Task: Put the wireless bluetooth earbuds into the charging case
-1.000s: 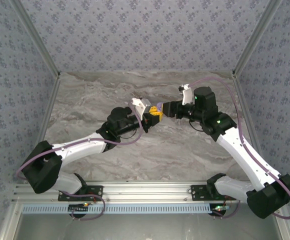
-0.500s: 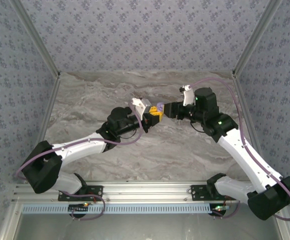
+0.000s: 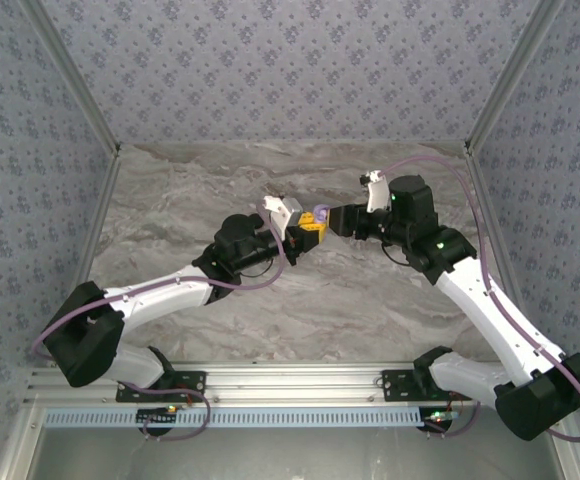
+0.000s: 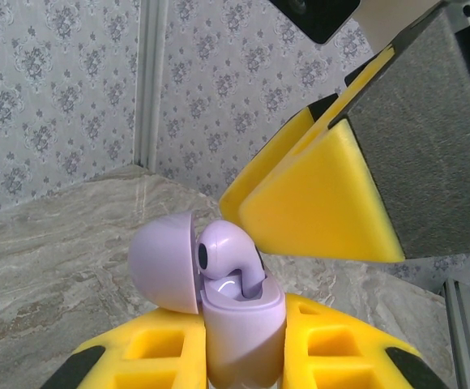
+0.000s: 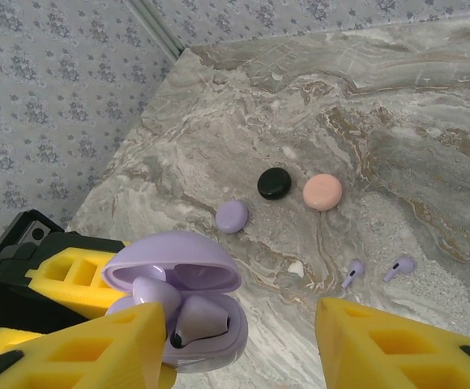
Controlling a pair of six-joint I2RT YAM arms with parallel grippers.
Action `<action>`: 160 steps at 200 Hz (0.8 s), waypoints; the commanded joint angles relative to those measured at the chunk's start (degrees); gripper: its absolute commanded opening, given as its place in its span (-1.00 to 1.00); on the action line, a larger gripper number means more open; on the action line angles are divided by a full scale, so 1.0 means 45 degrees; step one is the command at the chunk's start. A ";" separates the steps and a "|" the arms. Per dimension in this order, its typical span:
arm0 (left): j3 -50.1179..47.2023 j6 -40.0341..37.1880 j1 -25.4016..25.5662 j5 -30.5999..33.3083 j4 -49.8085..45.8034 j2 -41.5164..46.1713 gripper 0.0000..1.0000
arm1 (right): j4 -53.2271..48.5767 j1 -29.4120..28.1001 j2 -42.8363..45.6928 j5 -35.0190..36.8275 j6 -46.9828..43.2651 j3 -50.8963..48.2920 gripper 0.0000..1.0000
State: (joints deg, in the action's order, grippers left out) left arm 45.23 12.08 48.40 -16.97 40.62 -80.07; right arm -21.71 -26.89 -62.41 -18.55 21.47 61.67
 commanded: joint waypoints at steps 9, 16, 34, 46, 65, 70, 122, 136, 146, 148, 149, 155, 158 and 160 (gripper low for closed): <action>0.0114 -0.0081 0.0062 -0.0104 0.0641 0.0254 -1.00 | 0.0480 0.0581 0.0547 -0.0938 0.0085 -0.0005 0.14; 0.0096 -0.0092 0.0063 -0.0110 0.0656 0.0297 -1.00 | 0.0832 0.0817 0.0713 -0.1393 0.0259 -0.0221 0.19; 0.0079 -0.0117 0.0059 -0.0132 0.0697 0.0360 -1.00 | 0.1729 0.1317 0.1042 -0.2582 0.0765 -0.0674 0.30; 0.0064 -0.0115 0.0064 -0.0151 0.0690 0.0372 -1.00 | 0.1972 0.1377 0.1056 -0.3022 0.0855 -0.0745 0.36; 0.0082 -0.0123 0.0060 -0.0205 0.0719 0.0341 -1.00 | 0.1739 0.1201 0.0791 -0.3039 0.0635 -0.0590 0.43; 0.0082 -0.0096 0.0059 -0.0211 0.0736 0.0333 -1.00 | 0.1644 0.1139 0.0676 -0.2949 0.0527 -0.0528 0.44; 0.0109 -0.0076 0.0054 -0.0331 0.0661 0.0336 -1.00 | 0.1025 0.0478 -0.0130 -0.1858 -0.0051 -0.0116 0.44; 0.0096 -0.0086 0.0054 -0.0330 0.0661 0.0348 -1.00 | 0.0848 0.0435 -0.0203 -0.1591 -0.0105 -0.0107 0.43; 0.0112 -0.0098 0.0052 -0.0311 0.0662 0.0338 -1.00 | 0.0789 0.0432 -0.0176 -0.1408 -0.0133 -0.0126 0.40; 0.0092 -0.0104 0.0047 -0.0311 0.0661 0.0349 -1.00 | 0.0770 0.0445 -0.0174 -0.1377 -0.0126 -0.0129 0.40; 0.0088 -0.0095 0.0046 -0.0311 0.0661 0.0341 -1.00 | 0.0766 0.0447 -0.0174 -0.1353 -0.0135 -0.0130 0.40; 0.0090 -0.0105 0.0058 -0.0310 0.0661 0.0333 -1.00 | 0.0711 0.0441 -0.0155 -0.1258 -0.0154 -0.0145 0.38; 0.0105 -0.0096 0.0061 -0.0310 0.0661 0.0338 -1.00 | 0.0683 0.0429 -0.0154 -0.1218 -0.0154 -0.0149 0.37; 0.0095 -0.0118 0.0059 -0.0310 0.0661 0.0339 -1.00 | 0.0685 0.0439 -0.0144 -0.1188 -0.0175 -0.0150 0.36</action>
State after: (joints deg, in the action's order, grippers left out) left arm 45.23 12.05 48.40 -17.23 40.62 -80.03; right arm -16.78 -24.75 -63.44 -26.72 22.22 59.18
